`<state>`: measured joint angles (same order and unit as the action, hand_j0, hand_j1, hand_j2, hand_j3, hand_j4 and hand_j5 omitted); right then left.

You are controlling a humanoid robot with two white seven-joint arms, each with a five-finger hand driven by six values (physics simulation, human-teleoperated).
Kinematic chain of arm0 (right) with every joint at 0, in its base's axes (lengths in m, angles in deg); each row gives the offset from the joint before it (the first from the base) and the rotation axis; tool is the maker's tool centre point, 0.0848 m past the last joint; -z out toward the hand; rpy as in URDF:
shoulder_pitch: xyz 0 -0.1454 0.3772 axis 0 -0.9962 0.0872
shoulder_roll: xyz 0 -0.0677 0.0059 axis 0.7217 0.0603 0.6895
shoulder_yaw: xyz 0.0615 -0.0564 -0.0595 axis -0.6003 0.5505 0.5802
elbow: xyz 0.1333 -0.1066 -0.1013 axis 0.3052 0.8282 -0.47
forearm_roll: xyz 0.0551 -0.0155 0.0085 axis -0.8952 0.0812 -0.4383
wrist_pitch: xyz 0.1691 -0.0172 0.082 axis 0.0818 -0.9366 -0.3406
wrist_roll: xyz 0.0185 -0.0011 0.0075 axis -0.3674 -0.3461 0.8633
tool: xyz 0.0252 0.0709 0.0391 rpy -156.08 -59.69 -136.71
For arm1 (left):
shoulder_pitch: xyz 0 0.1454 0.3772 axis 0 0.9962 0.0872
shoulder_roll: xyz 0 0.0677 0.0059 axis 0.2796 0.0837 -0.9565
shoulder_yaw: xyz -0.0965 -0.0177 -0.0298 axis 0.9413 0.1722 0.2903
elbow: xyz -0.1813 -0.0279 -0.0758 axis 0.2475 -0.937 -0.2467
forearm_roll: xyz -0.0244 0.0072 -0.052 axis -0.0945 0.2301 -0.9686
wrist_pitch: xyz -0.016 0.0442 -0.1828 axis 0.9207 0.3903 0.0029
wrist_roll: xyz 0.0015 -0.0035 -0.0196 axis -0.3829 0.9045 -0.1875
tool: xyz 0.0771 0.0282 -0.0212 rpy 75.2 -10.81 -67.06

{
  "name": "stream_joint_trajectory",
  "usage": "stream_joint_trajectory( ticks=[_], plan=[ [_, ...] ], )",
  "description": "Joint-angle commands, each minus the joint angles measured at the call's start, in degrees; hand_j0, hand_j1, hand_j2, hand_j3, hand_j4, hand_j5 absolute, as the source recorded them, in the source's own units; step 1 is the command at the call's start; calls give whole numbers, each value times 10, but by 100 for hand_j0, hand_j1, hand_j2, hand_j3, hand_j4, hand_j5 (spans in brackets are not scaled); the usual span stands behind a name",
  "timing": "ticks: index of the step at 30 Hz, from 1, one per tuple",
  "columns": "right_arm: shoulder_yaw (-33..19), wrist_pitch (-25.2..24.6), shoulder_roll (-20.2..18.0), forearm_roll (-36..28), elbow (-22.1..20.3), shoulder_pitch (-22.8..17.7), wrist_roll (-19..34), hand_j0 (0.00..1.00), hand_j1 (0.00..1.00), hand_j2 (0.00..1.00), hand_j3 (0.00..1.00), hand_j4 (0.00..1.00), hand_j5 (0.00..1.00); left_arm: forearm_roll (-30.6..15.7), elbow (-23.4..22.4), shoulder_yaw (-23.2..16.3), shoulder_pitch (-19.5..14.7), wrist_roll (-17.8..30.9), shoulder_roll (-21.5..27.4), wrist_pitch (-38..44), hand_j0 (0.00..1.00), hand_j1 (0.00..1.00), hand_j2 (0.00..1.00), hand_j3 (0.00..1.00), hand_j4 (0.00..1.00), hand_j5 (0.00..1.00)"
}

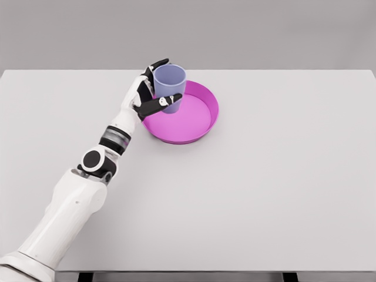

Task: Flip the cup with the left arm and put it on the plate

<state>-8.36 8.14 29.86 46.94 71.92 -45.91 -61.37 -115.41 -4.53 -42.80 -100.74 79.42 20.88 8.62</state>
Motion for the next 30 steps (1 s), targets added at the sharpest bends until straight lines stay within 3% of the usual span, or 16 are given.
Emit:
stream_joint_trajectory(
  ticks=[1, 25, 30],
  plan=[
    [0, 0, 0, 0, 0, 0, 0, 100, 100, 100, 100, 100, 100, -7, 0, 2, 0, 0, -2, 0, 81, 81, 81, 81, 81, 81],
    [0, 0, 0, 0, 0, 0, 0, 100, 100, 100, 100, 100, 100, -17, -3, 7, 3, 0, -2, -27, 85, 85, 85, 85, 85, 85],
    [0, 0, 0, 0, 0, 0, 0, 100, 100, 100, 100, 100, 100, -15, -28, 6, 3, 1, -10, -40, 85, 85, 85, 85, 85, 85]
  ],
)
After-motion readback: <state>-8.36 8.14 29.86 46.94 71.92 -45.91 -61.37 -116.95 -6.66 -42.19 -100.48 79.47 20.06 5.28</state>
